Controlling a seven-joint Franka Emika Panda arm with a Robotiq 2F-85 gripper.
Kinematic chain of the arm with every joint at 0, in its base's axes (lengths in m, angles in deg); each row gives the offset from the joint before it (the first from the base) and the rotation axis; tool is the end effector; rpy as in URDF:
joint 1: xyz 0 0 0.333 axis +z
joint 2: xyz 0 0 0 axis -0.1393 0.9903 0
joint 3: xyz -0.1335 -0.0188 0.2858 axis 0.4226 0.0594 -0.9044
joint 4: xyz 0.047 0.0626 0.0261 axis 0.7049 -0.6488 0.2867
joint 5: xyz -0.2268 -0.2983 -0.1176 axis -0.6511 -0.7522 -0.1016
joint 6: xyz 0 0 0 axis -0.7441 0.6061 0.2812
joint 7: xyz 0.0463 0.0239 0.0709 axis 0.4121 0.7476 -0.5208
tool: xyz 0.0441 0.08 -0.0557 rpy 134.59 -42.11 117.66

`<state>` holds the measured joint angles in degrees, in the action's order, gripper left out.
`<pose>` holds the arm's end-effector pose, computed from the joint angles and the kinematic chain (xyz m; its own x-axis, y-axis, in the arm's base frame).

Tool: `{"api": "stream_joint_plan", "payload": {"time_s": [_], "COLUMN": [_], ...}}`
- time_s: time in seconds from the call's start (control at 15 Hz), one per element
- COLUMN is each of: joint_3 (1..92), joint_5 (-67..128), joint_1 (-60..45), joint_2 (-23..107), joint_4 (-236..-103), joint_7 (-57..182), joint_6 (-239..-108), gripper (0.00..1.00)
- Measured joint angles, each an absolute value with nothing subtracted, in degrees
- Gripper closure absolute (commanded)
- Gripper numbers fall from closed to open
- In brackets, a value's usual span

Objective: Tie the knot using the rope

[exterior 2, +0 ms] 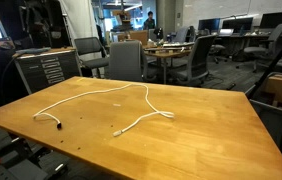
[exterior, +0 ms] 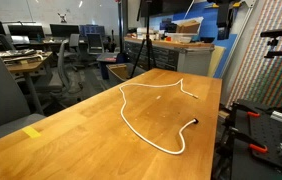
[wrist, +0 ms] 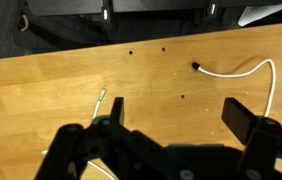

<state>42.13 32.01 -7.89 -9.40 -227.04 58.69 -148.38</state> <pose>0.3463 -0.0002 0.4329 0.9943 -0.0115 -0.1063 -0.0093 -0.9997 0.0214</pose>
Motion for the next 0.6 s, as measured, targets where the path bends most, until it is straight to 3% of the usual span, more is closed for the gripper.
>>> {"api": "stream_joint_plan", "payload": {"time_s": [0.6], "joint_3": [42.1], "joint_5": [32.0], "joint_1": [-7.9], "joint_2": [-9.4], "joint_4": [-226.6], "joint_7": [58.7], "joint_6": [-148.4], "gripper": [0.00]}}
